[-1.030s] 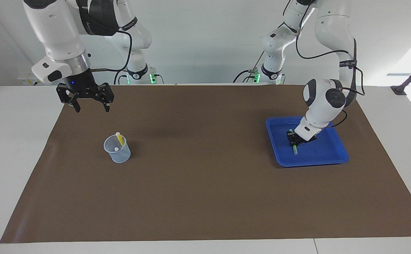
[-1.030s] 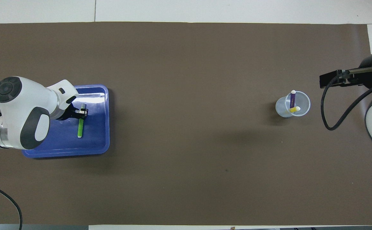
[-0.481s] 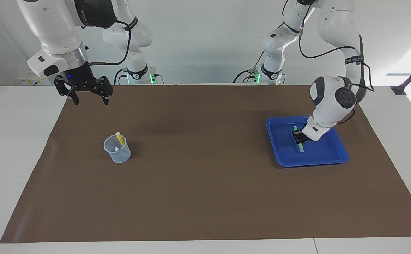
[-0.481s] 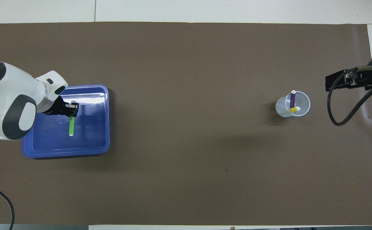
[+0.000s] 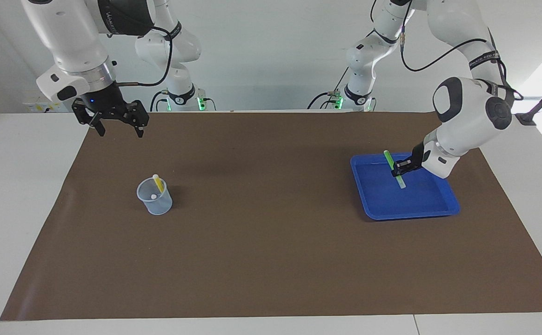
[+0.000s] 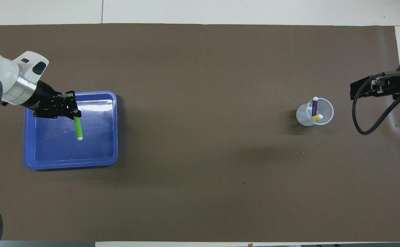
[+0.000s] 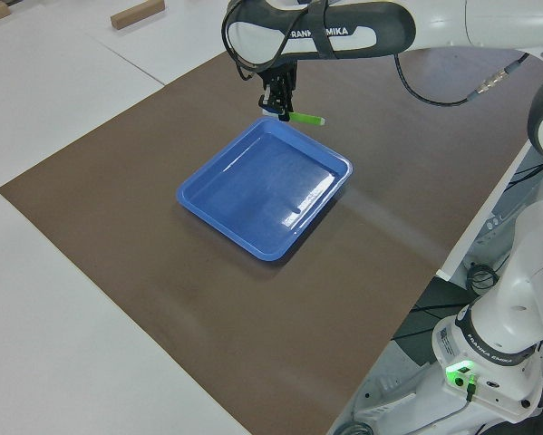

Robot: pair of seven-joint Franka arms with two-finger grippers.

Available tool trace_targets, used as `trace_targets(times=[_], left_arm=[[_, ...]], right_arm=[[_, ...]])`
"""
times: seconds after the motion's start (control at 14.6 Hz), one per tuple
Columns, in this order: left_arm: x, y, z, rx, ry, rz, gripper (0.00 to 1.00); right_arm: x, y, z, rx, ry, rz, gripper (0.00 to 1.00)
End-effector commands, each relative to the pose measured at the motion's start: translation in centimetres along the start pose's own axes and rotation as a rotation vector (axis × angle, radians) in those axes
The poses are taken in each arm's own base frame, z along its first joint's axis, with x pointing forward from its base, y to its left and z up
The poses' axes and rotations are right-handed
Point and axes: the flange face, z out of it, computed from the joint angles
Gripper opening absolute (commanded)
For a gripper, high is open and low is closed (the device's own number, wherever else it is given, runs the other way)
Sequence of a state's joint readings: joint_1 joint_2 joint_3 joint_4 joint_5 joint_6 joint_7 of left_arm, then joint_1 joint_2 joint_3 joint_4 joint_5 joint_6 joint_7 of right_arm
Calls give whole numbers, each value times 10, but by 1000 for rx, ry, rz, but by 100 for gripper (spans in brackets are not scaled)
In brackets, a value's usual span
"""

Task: Transfer and insert pens with both arms
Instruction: 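Grasp the green pen in the tray with the left gripper, then lift the green pen with the left gripper while the right gripper approaches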

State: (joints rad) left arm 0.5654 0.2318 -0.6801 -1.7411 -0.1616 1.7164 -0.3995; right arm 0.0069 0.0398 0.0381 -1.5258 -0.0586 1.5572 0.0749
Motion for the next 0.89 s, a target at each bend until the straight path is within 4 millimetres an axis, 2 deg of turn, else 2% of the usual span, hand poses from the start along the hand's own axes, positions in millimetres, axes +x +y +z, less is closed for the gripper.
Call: trace_targets(times=[0.0, 0.21, 0.41, 0.62, 0.82], left_arm=[[-20, 22, -21, -98, -81, -223, 0], [-45, 49, -38, -230, -180, -460, 0], [-71, 82, -51, -334, -303, -678, 0], [-89, 112, -46, -381, -411, -822, 0], [-111, 149, -34, -421, -498, -917, 0]], right_arm=[[-10, 7, -5, 20, -14, 28, 100], [-17, 14, -7, 42, -16, 46, 100], [-18, 9, -5, 49, -21, 40, 100], [-21, 8, -9, 74, -18, 40, 100], [-20, 4, -10, 111, -21, 38, 100]])
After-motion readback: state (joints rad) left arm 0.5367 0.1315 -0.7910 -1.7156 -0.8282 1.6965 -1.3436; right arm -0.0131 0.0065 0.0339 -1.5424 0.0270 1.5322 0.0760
